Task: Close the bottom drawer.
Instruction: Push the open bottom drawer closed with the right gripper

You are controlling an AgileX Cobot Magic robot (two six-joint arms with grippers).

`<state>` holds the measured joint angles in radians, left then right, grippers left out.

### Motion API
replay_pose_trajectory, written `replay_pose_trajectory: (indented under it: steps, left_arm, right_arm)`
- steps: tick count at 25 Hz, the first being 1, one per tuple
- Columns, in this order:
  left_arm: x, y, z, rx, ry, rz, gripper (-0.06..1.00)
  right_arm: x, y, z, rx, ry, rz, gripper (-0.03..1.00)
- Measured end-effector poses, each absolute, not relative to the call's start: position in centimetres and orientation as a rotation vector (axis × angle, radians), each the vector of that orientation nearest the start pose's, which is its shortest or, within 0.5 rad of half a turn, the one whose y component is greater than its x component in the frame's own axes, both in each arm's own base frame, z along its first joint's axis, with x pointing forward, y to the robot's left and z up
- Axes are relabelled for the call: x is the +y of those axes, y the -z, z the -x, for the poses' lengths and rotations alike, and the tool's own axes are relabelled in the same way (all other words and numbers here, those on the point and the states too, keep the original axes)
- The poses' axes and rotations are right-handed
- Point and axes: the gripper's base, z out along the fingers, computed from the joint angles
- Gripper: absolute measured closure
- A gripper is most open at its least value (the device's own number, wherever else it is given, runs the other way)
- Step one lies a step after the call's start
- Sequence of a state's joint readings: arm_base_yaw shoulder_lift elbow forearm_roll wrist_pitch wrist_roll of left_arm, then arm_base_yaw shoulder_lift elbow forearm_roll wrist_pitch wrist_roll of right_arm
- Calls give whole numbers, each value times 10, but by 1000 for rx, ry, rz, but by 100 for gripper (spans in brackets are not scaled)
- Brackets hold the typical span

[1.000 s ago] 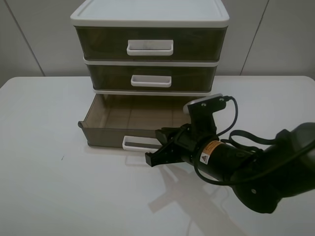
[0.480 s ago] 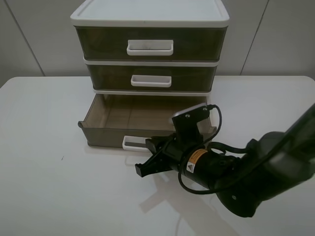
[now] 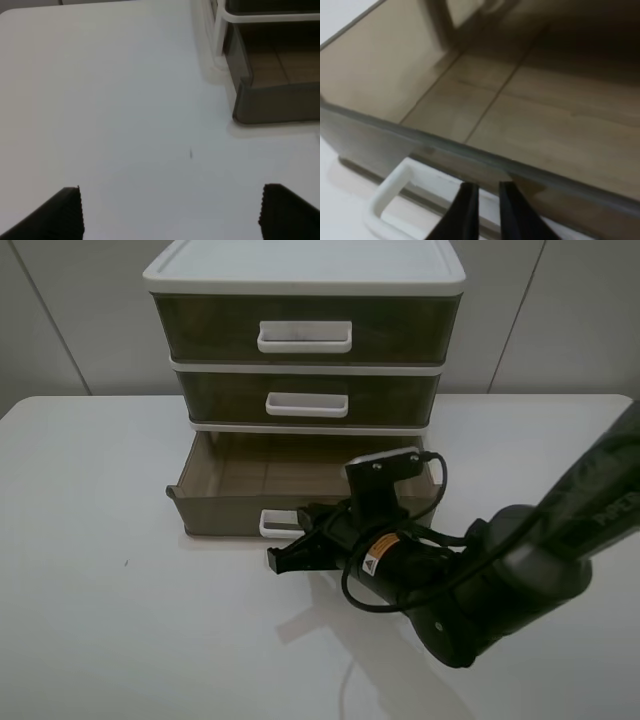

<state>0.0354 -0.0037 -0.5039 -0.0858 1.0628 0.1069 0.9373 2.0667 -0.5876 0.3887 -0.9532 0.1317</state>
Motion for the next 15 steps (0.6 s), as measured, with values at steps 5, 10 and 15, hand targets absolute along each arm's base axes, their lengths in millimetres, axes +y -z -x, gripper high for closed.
replay_pose_trajectory:
  steps: [5, 10, 15]
  left_arm:
    - [-7, -278, 6, 2034, 13, -77, 23]
    - [-7, -278, 6, 2034, 13, -77, 23]
    - [-7, -278, 6, 2034, 13, -77, 23]
  right_arm:
    - [232, -72, -214, 2027, -462, 270, 95]
    - [237, -72, -222, 2027, -447, 187, 95]
    - [248, -72, -234, 2012, -426, 151, 95]
